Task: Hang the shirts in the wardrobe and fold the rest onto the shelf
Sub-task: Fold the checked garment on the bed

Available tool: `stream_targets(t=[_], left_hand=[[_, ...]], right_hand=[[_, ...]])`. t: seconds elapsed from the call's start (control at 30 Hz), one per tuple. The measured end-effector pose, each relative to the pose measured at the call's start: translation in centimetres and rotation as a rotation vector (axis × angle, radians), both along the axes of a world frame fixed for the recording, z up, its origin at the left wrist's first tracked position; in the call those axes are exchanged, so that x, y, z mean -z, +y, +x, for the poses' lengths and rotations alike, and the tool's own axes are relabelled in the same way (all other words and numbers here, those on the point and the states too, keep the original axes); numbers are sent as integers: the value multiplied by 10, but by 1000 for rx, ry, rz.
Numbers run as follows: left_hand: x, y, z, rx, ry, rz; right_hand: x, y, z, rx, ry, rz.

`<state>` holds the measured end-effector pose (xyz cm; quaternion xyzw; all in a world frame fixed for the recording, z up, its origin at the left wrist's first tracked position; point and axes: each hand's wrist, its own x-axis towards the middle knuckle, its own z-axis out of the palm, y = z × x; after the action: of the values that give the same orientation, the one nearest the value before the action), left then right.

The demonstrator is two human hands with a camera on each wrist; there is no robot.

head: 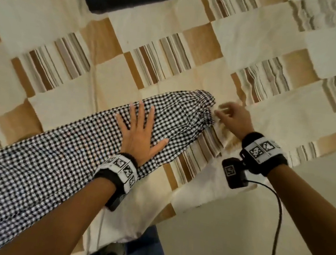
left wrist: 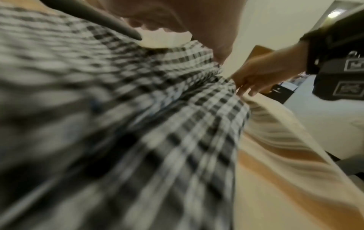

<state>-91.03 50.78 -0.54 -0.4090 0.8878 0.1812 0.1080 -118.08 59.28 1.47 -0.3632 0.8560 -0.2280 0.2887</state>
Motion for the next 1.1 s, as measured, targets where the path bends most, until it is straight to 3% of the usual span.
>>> stream_targets(t=[0.07, 0.23, 0.43, 0.57, 0.67, 0.87, 0.93, 1.0, 1.1], left_hand=[[-9, -5, -34, 75, -15, -12], [-22, -12, -113, 277, 19, -21], [-23, -13, -150, 257, 11, -14], [-27, -8, -155, 212, 51, -14], [-22, 4, -158, 282, -10, -23], [-11, 13, -160, 311, -89, -19], [-9, 21, -153, 304, -97, 11], [-11, 25, -145, 336, -81, 22], [-22, 21, -128, 281, 70, 65]], right_hand=[[9, 4, 11, 43, -115, 160], [14, -3, 25, 96, -407, -22], [18, -14, 5, 174, -597, -57], [25, -21, -2, 239, -476, 43], [26, -29, -4, 118, -242, 81], [18, -22, -9, 55, -377, 114], [9, -23, -3, 26, -184, 117], [5, -32, 2, 78, 46, 5], [0, -55, 4, 99, 132, -215]])
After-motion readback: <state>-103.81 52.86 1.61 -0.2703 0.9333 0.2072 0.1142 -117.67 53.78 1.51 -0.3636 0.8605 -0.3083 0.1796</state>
